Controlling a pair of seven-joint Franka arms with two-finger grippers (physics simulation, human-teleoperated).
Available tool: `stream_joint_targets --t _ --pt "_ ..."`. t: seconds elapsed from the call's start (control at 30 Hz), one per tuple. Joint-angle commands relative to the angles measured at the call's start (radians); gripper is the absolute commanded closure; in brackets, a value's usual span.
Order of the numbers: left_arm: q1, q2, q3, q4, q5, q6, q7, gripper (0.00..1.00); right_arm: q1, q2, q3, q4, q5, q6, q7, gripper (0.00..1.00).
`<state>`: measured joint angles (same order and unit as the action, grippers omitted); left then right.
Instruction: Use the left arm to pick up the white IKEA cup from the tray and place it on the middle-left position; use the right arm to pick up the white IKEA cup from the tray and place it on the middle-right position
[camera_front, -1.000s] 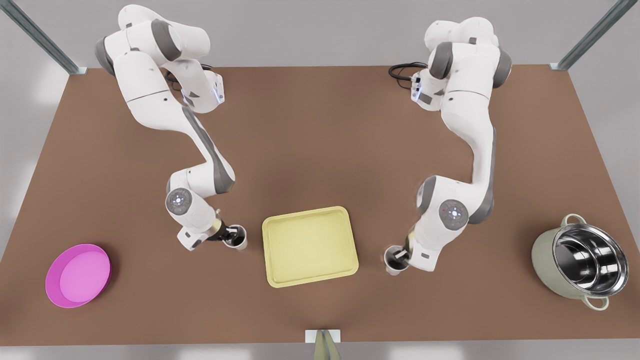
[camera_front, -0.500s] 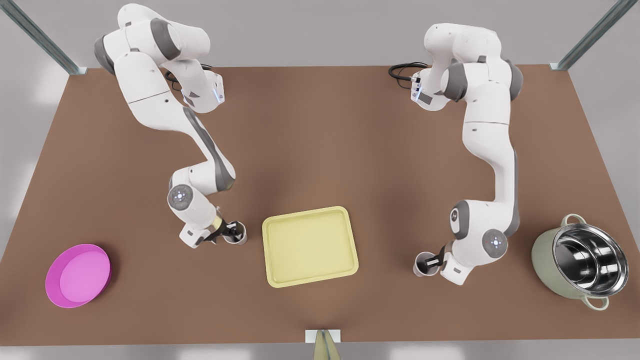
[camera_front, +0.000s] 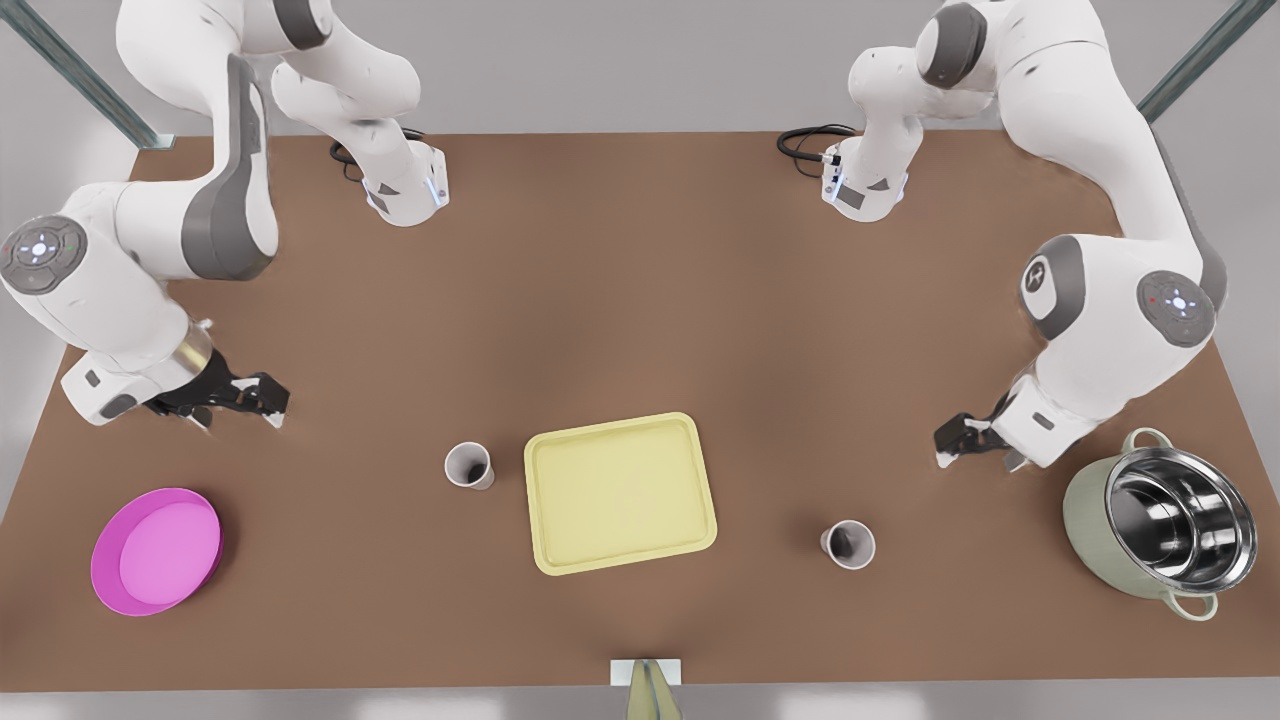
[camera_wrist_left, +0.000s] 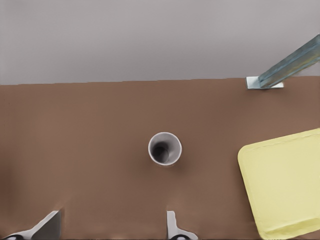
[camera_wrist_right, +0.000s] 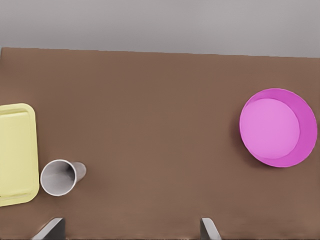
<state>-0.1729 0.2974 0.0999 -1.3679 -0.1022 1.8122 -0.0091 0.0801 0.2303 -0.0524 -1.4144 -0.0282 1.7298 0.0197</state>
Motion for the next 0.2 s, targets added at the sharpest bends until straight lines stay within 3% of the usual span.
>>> stream_joint_targets --t 0.0,0.17 --pt "0.001 -0.138 0.004 -0.157 0.047 -0.142 0.115 0.0 0.006 -0.022 -0.018 -0.035 0.007 -0.184 -0.161 0.0" --pt "0.006 -0.133 0.012 -0.14 0.021 -0.168 0.081 0.0 0.015 -0.055 -0.015 -0.107 0.013 -0.087 -0.158 0.0"
